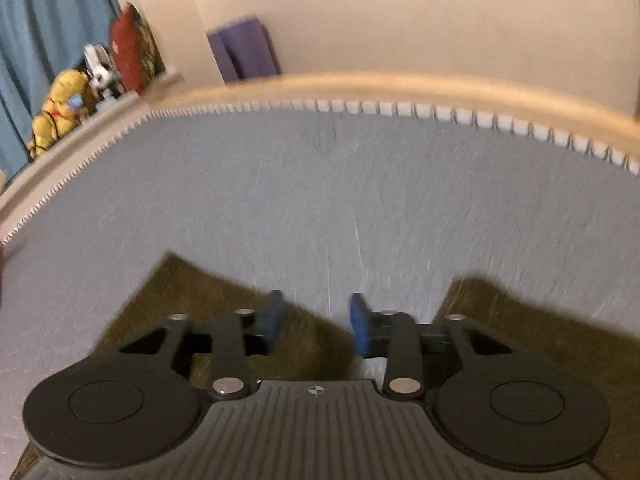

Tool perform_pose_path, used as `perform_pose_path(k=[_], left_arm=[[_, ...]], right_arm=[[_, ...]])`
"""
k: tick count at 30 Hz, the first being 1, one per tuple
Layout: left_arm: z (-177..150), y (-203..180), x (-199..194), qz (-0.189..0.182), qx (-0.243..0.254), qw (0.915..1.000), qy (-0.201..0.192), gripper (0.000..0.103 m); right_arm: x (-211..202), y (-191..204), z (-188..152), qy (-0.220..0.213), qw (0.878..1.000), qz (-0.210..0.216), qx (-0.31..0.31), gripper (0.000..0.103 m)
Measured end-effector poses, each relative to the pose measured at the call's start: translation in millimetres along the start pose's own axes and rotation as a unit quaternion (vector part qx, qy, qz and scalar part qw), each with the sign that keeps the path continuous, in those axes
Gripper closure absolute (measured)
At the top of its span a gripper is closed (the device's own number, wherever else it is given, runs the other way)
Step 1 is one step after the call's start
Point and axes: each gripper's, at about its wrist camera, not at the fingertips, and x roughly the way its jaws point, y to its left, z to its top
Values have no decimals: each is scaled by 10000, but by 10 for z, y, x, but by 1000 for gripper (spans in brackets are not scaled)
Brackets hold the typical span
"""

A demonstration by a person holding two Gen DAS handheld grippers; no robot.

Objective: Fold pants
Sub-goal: 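Lower the pant leg onto the bed and open the right gripper, then reach the left gripper to the grey waistband and grasp it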

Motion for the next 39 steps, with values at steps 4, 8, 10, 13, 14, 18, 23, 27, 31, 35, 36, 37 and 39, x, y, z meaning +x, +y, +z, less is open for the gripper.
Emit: perform_pose_path(k=[4,8,10,13,14,18,23,27,31,35,36,37,39], left_arm=[[-51,66,-216,267,-295,9989,-241,51],[-105,39,-519,609,-619,9944,-610,51],[-160,6,-716,728,-852,9904,-812,53],[-259,-48,-952,704,-863,9894,-936,64],[-296,-68,-1027,798,-774,9894,-939,65],[-451,-2,-1271,1134,-796,9873,-771,72],[-799,213,-1394,1228,-1207,9833,-599,72],[-1120,473,-1177,1390,-1991,9700,122,72],[-1166,548,-1066,1352,-1870,9729,141,69],[-1191,670,-843,1397,-1900,9707,469,69],[-1188,710,-800,1403,-1890,9705,519,69],[-1193,744,-758,1410,-1904,9698,573,69],[-1236,796,-678,1394,-1965,9682,678,69]], right_arm=[[-366,142,134,-309,9979,553,-98,58],[-954,358,203,-611,9894,1224,-489,57],[-1319,506,199,-736,9823,1573,-702,55],[-1852,768,59,-700,9680,2172,-1043,54],[-2029,849,10,-659,9611,2386,-1227,54],[-2757,1138,-390,-674,9120,3270,-2382,54],[-3225,1394,-1192,-230,8291,4189,-3697,54],[-3270,1561,-2053,-98,7437,4482,-4959,55],[-3351,1638,-2663,472,6829,4692,-5580,55],[-3435,1637,-2984,760,6356,4927,-5894,56],[-3475,1641,-3030,824,6314,4954,-5908,56],[-3478,1700,-3063,902,6285,4978,-5908,56],[-3464,1750,-3061,1010,6294,4987,-5873,54]])
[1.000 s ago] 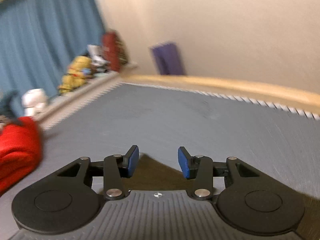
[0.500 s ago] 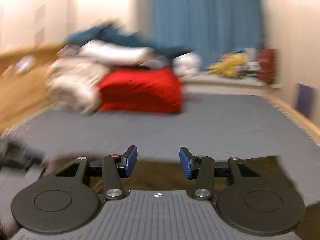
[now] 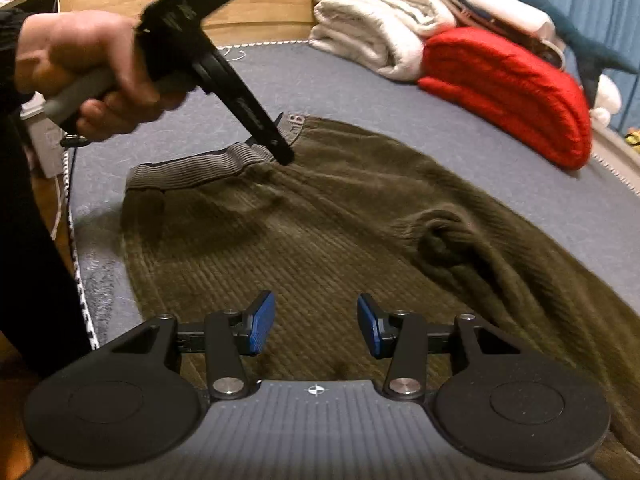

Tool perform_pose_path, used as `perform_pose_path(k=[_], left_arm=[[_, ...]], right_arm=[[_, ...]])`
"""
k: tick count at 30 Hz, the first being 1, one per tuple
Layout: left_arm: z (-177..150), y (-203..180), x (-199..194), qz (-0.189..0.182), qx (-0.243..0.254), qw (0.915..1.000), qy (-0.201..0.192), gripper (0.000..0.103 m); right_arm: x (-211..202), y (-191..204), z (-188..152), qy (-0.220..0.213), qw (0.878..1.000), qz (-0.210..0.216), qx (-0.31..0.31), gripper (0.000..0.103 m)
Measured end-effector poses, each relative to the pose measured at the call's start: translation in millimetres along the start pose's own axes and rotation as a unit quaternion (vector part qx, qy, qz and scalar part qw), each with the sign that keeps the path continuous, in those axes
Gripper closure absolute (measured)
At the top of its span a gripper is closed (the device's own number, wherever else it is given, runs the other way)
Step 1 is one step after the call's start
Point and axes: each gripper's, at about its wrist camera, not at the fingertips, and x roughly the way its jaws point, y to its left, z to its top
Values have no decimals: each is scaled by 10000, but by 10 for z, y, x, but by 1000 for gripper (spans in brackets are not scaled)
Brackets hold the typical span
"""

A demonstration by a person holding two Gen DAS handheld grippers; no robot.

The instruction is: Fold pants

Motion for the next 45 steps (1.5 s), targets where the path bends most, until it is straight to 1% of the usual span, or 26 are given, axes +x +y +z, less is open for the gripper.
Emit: perform_pose_path(k=[2,3,6,8,10,12,15,19,22,24,28,30,32,34,37,39,41,45], left_arm=[[-22,43,115,-12,-70,9999,153,68],[-32,48,176,-14,-94,9996,249,66],[-85,48,296,74,87,9991,406,65],[-96,60,309,58,92,9990,426,65],[-81,60,287,61,55,9991,424,64],[-54,72,230,50,-27,9994,343,64],[5,116,87,-27,-175,9998,93,64],[83,258,-102,-76,-434,9988,-203,64],[116,397,-155,-58,-688,9973,-236,64],[113,478,-99,56,-778,9968,-152,64],[56,632,50,241,-898,9956,134,64],[20,665,138,298,-853,9954,318,64],[6,685,175,356,-819,9952,388,64],[30,734,131,350,-903,9949,279,64],[129,878,-30,236,-1208,9923,-114,64],[191,970,-113,226,-1405,9891,-369,64],[249,1036,-154,284,-1589,9854,-539,64],[363,1138,-160,321,-1963,9770,-770,64]], right_arm=[[25,-57,8,29,9999,-21,114,54],[25,-87,25,43,9998,-42,187,54],[113,-152,40,132,9992,-147,360,54],[188,-158,25,261,9985,-343,323,51],[254,-131,-9,493,9965,-653,150,46],[320,-129,-62,695,9946,-772,90,46],[358,-166,-122,835,9930,-801,246,46],[325,-193,-169,857,9916,-884,392,45],[313,-224,-195,862,9906,-944,482,43],[291,-242,-196,852,9901,-962,556,43],[229,-257,-189,775,9905,-969,599,41],[228,-256,-192,777,9905,-965,600,40],[225,-258,-196,792,9898,-1031,584,39],[205,-267,-184,784,9889,-1118,585,39],[131,-320,-146,679,9874,-1227,729,39],[78,-360,-118,597,9861,-1290,856,38],[39,-390,-95,534,9850,-1331,962,38],[-21,-447,-63,451,9833,-1380,1099,38]])
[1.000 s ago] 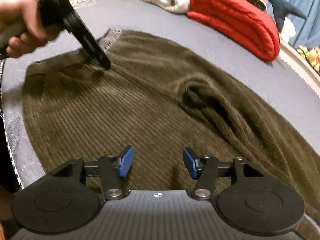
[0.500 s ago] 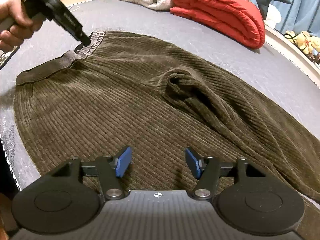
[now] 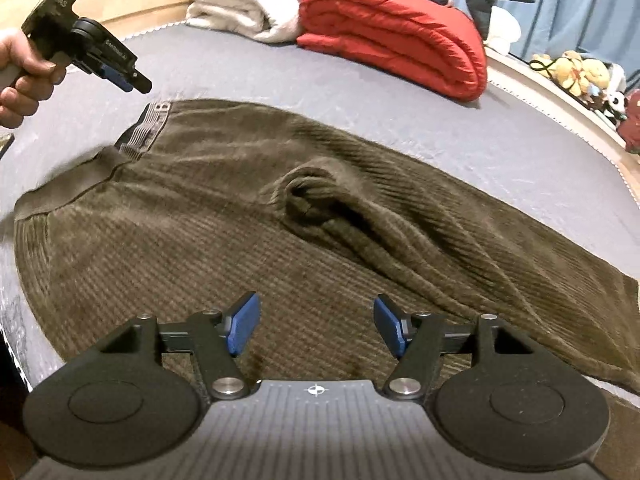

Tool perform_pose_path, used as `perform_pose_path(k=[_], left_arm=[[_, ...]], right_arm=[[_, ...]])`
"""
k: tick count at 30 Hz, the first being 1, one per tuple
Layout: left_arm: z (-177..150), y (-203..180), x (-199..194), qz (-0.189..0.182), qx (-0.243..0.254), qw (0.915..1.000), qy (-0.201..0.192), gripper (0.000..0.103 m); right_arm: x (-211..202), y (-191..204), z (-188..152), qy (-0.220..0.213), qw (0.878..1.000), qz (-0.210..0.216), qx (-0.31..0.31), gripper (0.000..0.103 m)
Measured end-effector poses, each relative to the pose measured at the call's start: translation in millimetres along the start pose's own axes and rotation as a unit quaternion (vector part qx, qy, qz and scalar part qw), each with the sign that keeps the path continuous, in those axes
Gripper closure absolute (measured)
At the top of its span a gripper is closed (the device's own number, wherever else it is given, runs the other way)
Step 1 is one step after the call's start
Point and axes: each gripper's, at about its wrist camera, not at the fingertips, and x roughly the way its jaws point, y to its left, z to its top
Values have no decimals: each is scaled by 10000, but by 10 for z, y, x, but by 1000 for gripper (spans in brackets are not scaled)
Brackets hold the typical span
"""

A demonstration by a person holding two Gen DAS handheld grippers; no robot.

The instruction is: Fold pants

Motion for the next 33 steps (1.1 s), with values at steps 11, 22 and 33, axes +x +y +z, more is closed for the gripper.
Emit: perform_pose_path(k=[11,22,33], left_arm=[[178,-92,456,109,-357,9992,-129,64],[282,-170,1114,102,59,9999,-45,32],[251,-260,1446,-202,512,9983,169,34]], right_arm=[[-29,-136,74,-74,9992,57,390,38],[15,-354,-5,69,9981,27,610,37],[-53,-672,-58,106,9929,52,1184,37]])
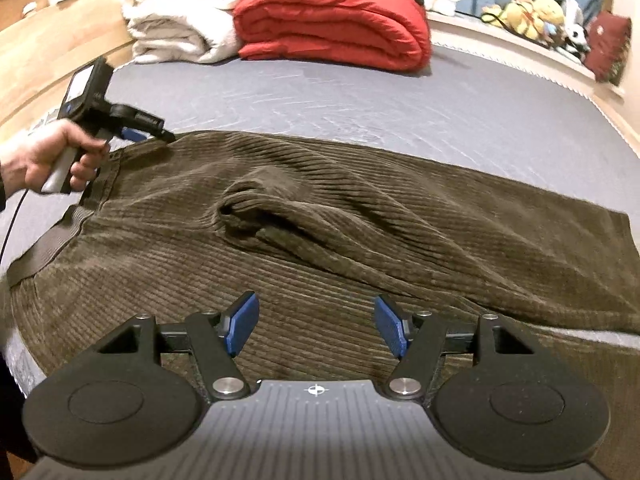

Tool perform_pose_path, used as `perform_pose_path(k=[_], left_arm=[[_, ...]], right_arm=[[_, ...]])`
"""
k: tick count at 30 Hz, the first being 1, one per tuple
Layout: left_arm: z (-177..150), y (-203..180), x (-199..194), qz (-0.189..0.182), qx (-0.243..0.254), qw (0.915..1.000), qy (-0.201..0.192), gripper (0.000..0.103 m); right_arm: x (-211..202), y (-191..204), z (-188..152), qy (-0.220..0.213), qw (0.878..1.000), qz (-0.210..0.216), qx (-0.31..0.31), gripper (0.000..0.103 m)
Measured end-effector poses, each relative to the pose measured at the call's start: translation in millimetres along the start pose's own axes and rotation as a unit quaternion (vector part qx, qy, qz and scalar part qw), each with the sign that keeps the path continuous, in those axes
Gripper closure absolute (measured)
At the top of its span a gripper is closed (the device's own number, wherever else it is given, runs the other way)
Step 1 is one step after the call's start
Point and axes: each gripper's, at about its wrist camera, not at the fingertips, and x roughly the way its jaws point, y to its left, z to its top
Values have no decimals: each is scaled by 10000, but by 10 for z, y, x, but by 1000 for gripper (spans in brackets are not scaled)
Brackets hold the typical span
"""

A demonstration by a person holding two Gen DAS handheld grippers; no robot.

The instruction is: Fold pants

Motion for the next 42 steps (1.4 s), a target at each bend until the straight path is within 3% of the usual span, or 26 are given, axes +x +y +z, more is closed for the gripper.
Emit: perform_pose_path(k=[3,5,7,10,20,28,34,37,40,42], left_arm=[[-19,-51,-13,-12,117,9999,-11,39],[-19,-55,-20,-76,139,9999,-7,52],[-22,-71,-20,-76,218,9997,4,74],[-41,-138,-53,-11,448,9990,-60,85],[-88,-445,-300,498,966,9932,-405,91],[-155,-726,-801,626,943,9896,-891,93],[-338,-942,-1420,337,1294,9822,-1322,94],[-505,-987,-1754,5,1534,9775,-1450,94],[-729,-997,-2025,-399,1923,9688,-1512,94],[-924,-1007,-2150,-747,2339,9579,-1486,94]], right_arm=[[47,-95,-42,167,9996,-55,242,37],[90,-155,-85,321,9986,-154,399,37],[121,-218,-137,470,9971,-284,524,37],[100,-289,-201,565,9950,-402,720,37],[-370,-461,-320,246,9907,-872,1012,37],[-689,-602,-509,156,9844,-1220,1255,37],[-864,-675,-501,-41,9787,-1295,1594,37],[-933,-686,-431,-185,9760,-1271,1760,37],[-986,-691,-311,-350,9744,-1231,1848,37],[-1002,-718,-220,-511,9723,-1209,1935,37]])
